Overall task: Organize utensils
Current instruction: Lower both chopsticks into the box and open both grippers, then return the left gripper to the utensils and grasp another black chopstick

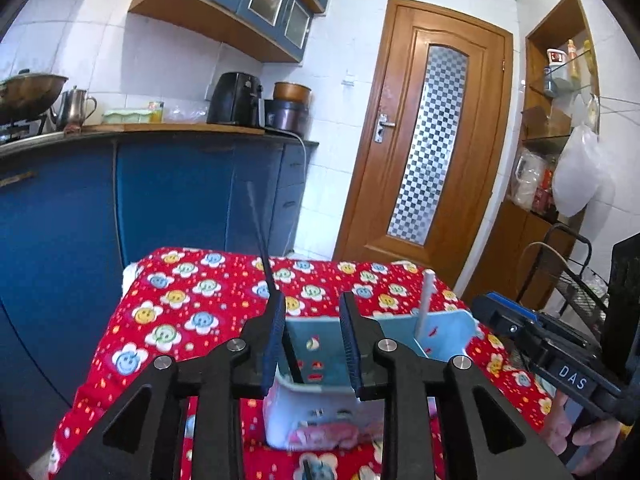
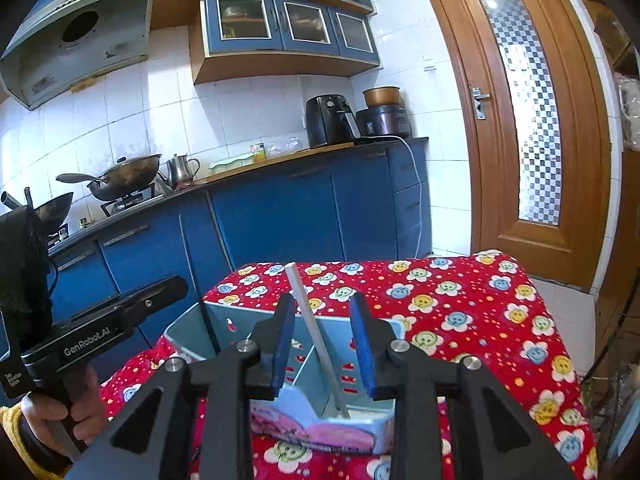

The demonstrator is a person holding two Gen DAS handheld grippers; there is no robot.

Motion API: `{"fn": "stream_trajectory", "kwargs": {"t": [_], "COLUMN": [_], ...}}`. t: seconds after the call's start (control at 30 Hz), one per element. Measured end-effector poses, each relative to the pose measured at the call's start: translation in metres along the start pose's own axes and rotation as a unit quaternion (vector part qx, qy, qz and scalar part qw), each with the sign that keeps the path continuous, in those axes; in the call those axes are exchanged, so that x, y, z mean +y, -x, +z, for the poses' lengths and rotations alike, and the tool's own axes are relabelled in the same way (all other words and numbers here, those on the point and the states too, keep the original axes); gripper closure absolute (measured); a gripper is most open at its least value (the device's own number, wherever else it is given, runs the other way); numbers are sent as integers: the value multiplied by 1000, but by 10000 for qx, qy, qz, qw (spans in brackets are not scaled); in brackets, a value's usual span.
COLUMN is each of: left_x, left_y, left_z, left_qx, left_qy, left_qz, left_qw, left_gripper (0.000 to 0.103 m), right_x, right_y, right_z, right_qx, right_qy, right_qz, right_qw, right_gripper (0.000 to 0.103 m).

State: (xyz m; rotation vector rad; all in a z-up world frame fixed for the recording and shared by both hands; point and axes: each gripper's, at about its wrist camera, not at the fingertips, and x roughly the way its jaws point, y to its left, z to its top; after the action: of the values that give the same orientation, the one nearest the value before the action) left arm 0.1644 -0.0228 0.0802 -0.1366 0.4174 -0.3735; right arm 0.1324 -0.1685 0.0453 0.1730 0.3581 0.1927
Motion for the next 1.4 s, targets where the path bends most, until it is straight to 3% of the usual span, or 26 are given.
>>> {"fn": "stream_trajectory", "kwargs": {"t": [0.3,0.53,0.87,1.4], "left_x": [-2,-3,-5,-19], "left_y": [36,50,57,49], "left_z": [-8,-24,-60,-115], "left_qx": [445,1040,1933,2874], "left_qy": [-109,-176,-144,-203], "left_qz": [102,168,214,219], "left_qw": [9989,9943,9808,9574], "left_gripper": [74,74,74,74], "right_x": [5,0,1,-3], "right_y": [29,48,71,82], "right_z": [-12,-32,-66,-109], "right_qx": [497,910,1384,1936], "right_qy": [-164,-452,-561,-824], "right_qz": [-226,-195,-273,-223], "right_qw": [9984,9946,9884,9774], "right_gripper": [71,70,69,65]}}
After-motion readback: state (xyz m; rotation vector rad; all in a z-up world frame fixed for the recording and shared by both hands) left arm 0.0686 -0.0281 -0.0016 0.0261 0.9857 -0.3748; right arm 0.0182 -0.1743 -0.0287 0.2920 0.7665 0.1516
